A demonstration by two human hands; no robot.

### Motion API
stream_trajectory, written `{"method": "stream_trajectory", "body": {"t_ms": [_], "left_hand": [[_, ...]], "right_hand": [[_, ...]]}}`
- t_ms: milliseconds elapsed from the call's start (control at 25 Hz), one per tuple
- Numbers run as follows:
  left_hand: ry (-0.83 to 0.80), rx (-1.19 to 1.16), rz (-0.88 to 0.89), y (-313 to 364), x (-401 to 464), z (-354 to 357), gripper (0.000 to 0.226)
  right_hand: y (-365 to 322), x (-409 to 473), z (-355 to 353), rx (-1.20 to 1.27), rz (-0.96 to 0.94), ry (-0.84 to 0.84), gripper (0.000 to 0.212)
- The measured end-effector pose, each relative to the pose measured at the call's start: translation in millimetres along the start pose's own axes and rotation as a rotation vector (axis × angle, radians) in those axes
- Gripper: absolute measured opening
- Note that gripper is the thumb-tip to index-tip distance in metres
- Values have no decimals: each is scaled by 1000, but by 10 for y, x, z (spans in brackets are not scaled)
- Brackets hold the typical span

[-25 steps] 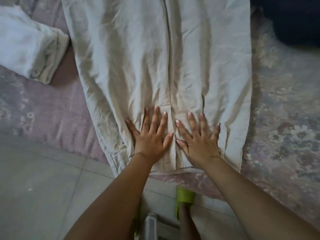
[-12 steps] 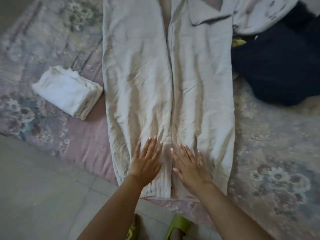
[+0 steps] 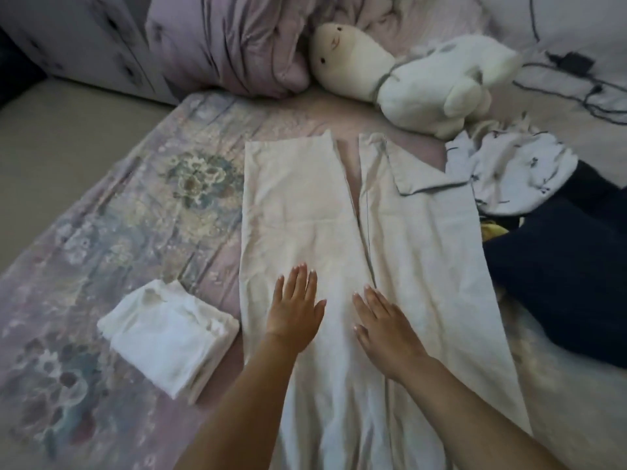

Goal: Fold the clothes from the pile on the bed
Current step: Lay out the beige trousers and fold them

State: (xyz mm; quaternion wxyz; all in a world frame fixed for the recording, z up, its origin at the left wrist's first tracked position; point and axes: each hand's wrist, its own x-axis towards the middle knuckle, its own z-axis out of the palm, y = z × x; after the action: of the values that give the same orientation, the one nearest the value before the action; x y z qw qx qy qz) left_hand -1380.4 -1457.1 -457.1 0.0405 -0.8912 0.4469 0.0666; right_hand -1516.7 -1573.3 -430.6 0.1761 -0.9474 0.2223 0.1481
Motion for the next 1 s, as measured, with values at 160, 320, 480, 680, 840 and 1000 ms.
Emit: {"method": "stream_trajectory", "body": {"t_ms": [160,320,480,680,840,1000], "left_hand": [[-78,-32,-4,-742,1325,295,61],[-66,9,-15,-1259,2434,601,69],[58,-50,-82,-1321,3003,951,66],[176,-138,-63,-1340,2993,975,67],[217,-135,-47,-1352,3006,996,68],[234,-147,-47,-1376,3023,1014,68]], "right_hand": [[49,1201,-48,78,58,33,56],[202,2058,-61,-12,75,-3,55],[424,2892,-120,10,40,52,54],[532,4210,-562,-57,-42,240,52],[570,5268,-1107,420,347,255,63],[730,5700,-1142,533,581,188,61]]}}
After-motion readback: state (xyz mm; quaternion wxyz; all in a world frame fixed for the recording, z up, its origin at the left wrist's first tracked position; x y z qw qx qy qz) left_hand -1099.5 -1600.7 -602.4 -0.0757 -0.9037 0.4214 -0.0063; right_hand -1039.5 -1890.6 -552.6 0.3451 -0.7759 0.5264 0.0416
